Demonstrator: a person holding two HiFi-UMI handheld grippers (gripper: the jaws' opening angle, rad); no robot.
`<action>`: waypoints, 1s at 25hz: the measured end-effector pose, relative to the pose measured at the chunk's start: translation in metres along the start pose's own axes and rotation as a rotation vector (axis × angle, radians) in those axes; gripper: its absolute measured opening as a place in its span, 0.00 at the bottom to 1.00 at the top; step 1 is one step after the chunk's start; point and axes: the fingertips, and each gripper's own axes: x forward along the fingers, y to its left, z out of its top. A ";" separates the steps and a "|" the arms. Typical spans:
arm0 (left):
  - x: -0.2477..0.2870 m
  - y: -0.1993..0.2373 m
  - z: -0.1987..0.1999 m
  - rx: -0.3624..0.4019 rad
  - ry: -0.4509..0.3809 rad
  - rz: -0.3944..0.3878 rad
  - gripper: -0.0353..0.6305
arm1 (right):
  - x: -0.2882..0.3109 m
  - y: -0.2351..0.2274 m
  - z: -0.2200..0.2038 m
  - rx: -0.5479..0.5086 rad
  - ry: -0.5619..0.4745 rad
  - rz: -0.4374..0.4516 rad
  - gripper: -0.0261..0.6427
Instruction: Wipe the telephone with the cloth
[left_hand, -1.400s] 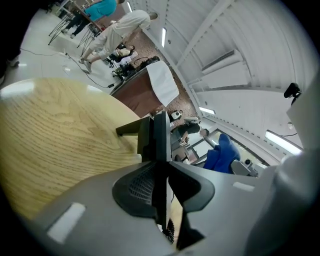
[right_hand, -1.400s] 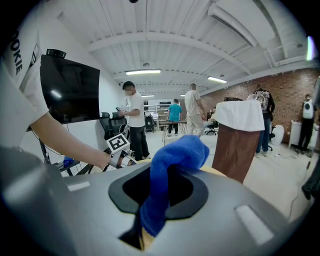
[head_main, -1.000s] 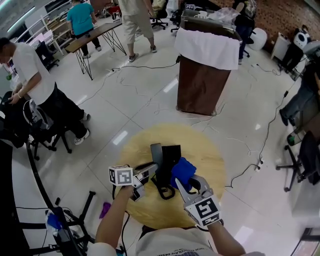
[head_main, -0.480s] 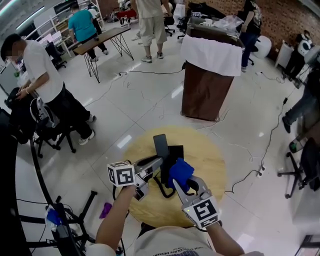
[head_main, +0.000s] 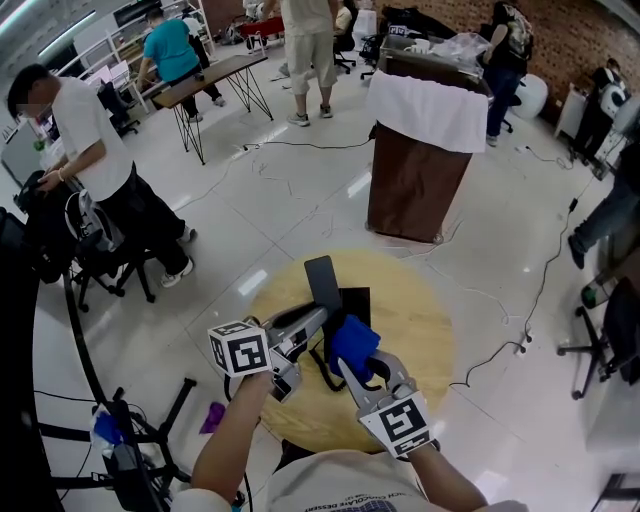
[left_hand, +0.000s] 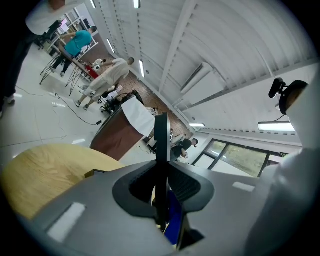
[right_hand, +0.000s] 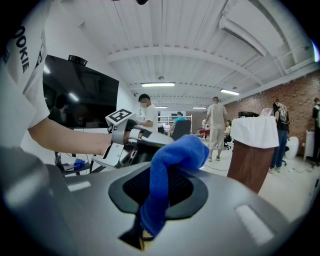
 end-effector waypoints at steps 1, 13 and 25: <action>0.000 -0.002 0.000 0.005 0.000 -0.001 0.15 | 0.000 -0.001 0.001 0.001 -0.002 -0.003 0.13; 0.002 -0.017 -0.010 0.035 0.022 -0.004 0.15 | 0.000 -0.016 0.024 -0.028 -0.046 -0.019 0.13; -0.002 -0.024 -0.017 0.055 0.029 -0.008 0.15 | 0.005 -0.026 0.062 -0.106 -0.107 -0.024 0.13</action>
